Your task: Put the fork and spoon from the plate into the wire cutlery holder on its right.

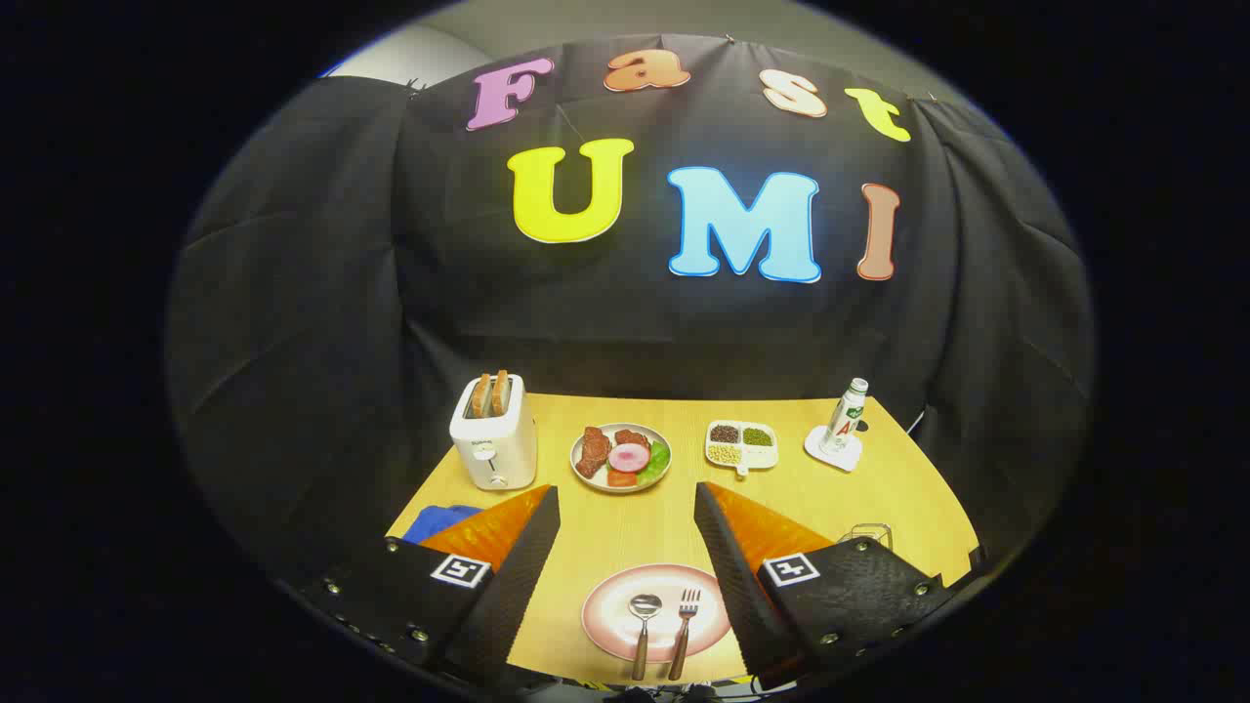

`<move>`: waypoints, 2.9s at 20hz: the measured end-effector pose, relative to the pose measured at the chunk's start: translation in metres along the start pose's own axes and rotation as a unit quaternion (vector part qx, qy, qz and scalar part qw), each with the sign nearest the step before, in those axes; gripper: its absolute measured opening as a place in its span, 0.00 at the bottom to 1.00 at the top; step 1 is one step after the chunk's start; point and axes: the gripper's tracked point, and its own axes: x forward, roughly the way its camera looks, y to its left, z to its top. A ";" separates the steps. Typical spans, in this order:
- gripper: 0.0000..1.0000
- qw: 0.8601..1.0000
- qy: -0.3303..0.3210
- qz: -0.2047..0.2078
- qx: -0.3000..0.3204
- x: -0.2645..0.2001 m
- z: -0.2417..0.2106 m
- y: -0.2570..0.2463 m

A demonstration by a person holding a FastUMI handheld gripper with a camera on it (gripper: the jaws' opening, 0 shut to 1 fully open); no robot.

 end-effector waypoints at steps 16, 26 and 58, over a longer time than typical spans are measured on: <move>0.86 0.999 0.038 -0.026 0.006 0.016 -0.028 -0.012; 0.87 0.969 0.231 -0.083 0.011 0.036 -0.153 -0.045; 0.46 0.857 0.509 -0.070 -0.043 0.082 -0.316 -0.067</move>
